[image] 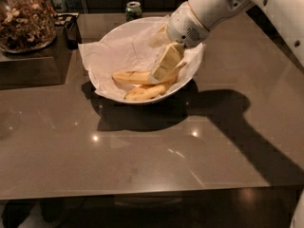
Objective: Pick banana from white bowl
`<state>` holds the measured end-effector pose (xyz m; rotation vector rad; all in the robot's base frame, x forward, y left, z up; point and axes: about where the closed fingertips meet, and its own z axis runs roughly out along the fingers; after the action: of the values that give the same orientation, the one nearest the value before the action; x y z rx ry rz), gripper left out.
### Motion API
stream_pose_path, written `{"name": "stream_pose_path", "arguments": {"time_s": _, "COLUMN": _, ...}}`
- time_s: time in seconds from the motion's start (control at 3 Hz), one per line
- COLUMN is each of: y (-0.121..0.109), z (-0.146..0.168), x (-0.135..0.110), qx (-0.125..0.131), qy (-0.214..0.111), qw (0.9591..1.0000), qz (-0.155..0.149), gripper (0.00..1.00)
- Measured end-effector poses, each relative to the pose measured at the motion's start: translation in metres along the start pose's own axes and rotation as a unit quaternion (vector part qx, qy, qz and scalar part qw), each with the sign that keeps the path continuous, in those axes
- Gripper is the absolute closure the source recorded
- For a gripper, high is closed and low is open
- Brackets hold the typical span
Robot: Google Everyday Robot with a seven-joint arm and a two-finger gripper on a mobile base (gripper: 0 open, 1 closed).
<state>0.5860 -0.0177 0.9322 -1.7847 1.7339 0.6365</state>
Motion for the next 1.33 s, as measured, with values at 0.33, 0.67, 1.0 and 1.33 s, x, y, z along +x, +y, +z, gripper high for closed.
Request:
{"name": "stream_pose_path", "arguments": {"time_s": 0.33, "y": -0.012, "z": 0.013, "x": -0.002, "qx": -0.011, "qy": -0.007, "qw": 0.9999, "qz": 0.002, "gripper": 0.17}}
{"name": "stream_pose_path", "arguments": {"time_s": 0.67, "y": -0.018, "z": 0.025, "x": 0.001, "qx": -0.017, "qy": -0.012, "qw": 0.9997, "qz": 0.012, "gripper": 0.18}}
{"name": "stream_pose_path", "arguments": {"time_s": 1.0, "y": -0.018, "z": 0.033, "x": 0.012, "qx": -0.016, "qy": -0.009, "qw": 0.9993, "qz": 0.031, "gripper": 0.18}}
{"name": "stream_pose_path", "arguments": {"time_s": 1.33, "y": -0.015, "z": 0.039, "x": 0.027, "qx": -0.017, "qy": -0.003, "qw": 0.9985, "qz": 0.053, "gripper": 0.18}}
